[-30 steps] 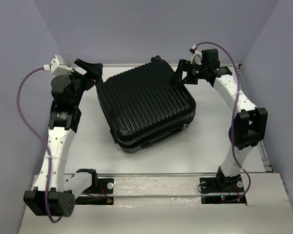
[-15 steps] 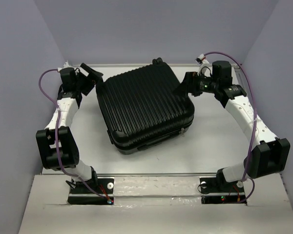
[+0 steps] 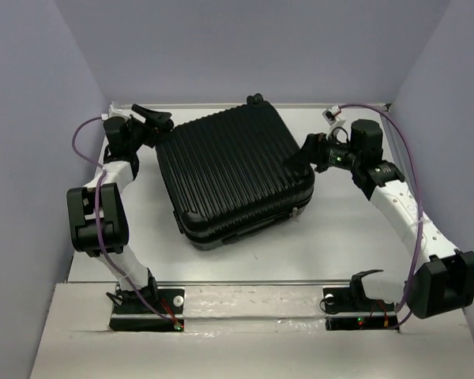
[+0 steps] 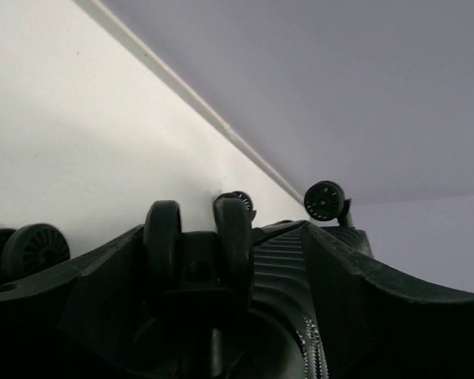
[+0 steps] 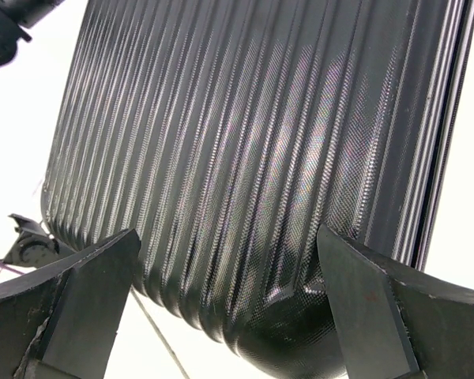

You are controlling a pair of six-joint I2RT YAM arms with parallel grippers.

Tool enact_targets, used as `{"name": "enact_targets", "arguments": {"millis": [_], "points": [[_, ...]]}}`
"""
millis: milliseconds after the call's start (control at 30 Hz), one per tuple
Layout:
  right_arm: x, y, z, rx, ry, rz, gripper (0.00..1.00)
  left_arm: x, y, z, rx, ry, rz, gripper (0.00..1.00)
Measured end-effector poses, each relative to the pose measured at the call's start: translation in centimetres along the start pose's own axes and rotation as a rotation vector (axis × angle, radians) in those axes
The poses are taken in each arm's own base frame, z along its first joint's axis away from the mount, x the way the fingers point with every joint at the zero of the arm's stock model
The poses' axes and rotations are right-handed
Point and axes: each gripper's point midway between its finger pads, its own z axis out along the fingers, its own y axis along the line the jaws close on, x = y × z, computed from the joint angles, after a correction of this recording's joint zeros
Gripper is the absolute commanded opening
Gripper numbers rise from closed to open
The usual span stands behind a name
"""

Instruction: Pack the luggage

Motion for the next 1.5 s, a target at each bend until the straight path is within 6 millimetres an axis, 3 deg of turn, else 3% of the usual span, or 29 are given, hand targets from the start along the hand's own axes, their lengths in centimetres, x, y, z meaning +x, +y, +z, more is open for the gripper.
{"name": "enact_targets", "arguments": {"millis": [67, 100, 133, 433, 700, 900, 1167, 1300, 1367, 1500], "points": [[0.2, 0.0, -0.1, -0.002, -0.020, -0.006, 1.00, -0.4, -0.8, 0.0, 0.061, -0.031, -0.038, 0.13], [0.3, -0.1, -0.1, -0.001, -0.034, -0.012, 1.00, -0.6, -0.7, 0.0, 0.065, -0.048, -0.050, 0.13], [0.5, -0.2, -0.3, 0.002, -0.049, -0.012, 1.00, -0.8, -0.5, -0.3, 0.081, -0.050, -0.074, 0.06], [-0.2, -1.9, 0.4, 0.059, -0.151, -0.006, 1.00, -0.8, -0.5, -0.3, -0.041, 0.008, -0.114, 0.06], [-3.2, -5.4, 3.0, 0.145, -0.184, -0.002, 1.00, -0.9, -5.4, -1.3, -0.132, 0.075, -0.088, 0.06], [-3.8, -6.3, 3.7, 0.175, -0.165, 0.008, 1.00, -1.1, -6.8, -2.0, -0.160, 0.096, -0.125, 0.06], [-4.4, -6.7, 4.4, 0.190, -0.123, 0.020, 1.00, -0.6, -6.5, -2.7, -0.187, 0.111, -0.168, 0.06], [-4.7, -7.0, 4.9, 0.191, -0.117, 0.021, 1.00, 0.1, -5.8, -4.2, -0.184, 0.102, -0.183, 0.06], [-4.7, -6.9, 5.0, 0.191, -0.118, 0.018, 1.00, 0.5, -4.9, -6.1, -0.179, 0.090, -0.186, 0.06], [-4.7, -6.2, 5.0, 0.178, -0.116, 0.009, 1.00, 2.4, -1.0, -10.6, -0.209, 0.097, -0.215, 0.06]]}}
